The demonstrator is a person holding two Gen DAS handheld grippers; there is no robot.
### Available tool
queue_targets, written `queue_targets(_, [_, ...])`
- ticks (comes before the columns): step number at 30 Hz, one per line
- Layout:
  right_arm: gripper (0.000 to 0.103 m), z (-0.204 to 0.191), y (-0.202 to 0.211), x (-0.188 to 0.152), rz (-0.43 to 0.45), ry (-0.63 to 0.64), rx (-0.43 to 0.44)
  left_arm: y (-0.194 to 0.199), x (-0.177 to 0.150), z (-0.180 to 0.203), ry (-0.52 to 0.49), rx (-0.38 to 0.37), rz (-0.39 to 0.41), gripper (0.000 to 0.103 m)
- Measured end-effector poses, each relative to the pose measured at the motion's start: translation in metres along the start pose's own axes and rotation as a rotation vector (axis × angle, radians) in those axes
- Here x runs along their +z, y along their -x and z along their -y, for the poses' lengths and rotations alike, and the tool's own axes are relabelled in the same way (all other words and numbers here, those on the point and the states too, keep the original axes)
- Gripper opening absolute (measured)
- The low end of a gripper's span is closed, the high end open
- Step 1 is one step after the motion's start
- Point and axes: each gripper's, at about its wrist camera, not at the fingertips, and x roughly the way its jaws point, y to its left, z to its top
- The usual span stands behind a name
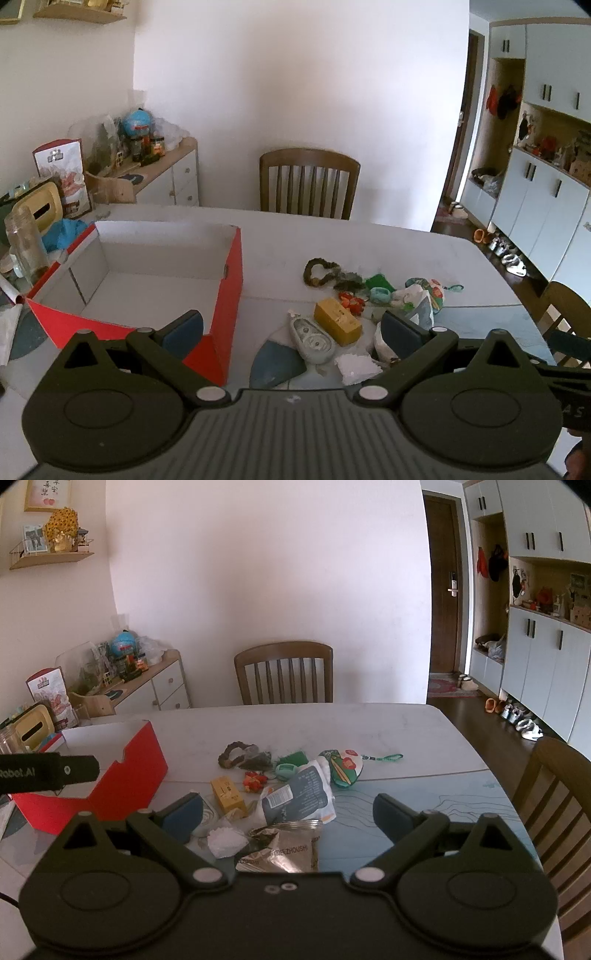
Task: Organize objects
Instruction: 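Move both tools over the cluttered items on the table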
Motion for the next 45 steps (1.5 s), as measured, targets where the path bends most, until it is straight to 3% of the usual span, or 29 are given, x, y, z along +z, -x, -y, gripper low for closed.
queue_targets(29, [0.098, -0.002, -0.003, 0.003, -0.01, 0.013, 0.026, 0.003, -0.006, 0.001, 0.021, -0.028, 0.001, 0.103])
queue_targets(38, [0.098, -0.008, -0.017, -0.007, -0.074, 0.071, 0.049, -0.023, -0.005, 0.006, -0.03, -0.052, -0.082, 0.103])
queue_targets(45, [0.097, -0.008, -0.04, -0.024, -0.14, 0.133, 0.051, -0.057, -0.012, 0.014, -0.108, -0.135, -0.152, 0.103])
